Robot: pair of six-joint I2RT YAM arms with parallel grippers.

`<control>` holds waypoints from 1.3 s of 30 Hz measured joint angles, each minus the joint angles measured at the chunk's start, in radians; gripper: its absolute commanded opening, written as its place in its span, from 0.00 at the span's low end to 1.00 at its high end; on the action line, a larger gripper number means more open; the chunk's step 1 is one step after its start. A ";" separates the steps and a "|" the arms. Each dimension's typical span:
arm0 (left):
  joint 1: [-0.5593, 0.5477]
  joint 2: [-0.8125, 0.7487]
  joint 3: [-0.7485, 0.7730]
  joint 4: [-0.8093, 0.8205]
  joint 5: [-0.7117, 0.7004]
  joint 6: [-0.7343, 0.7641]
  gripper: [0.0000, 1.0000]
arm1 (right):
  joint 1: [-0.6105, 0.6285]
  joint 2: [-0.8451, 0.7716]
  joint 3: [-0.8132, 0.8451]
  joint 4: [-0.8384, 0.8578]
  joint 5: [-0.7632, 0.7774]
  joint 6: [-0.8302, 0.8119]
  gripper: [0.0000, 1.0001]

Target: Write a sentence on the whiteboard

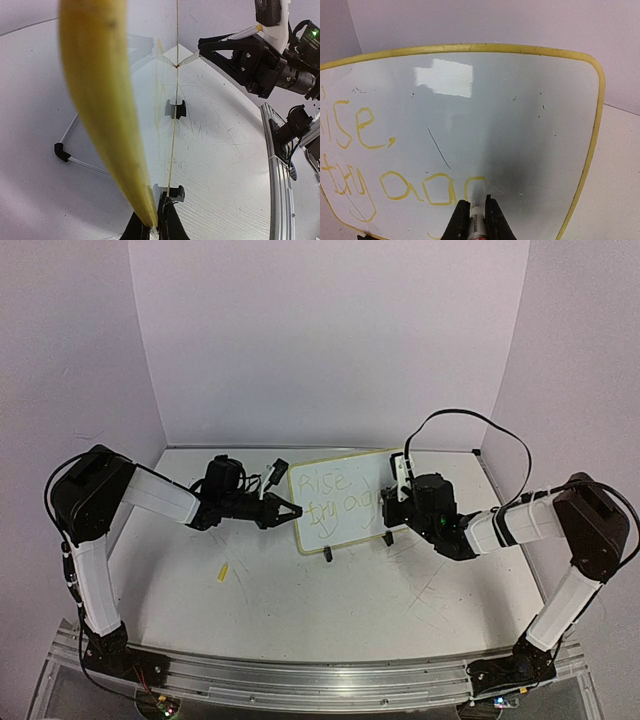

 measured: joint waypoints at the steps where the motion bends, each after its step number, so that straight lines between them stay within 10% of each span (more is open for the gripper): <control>1: 0.000 0.000 0.000 0.000 0.000 0.000 0.00 | 0.000 0.000 0.000 0.000 0.005 -0.001 0.00; 39: 0.000 0.000 0.000 -0.001 0.000 0.000 0.00 | 0.000 0.002 0.041 0.013 0.049 -0.021 0.00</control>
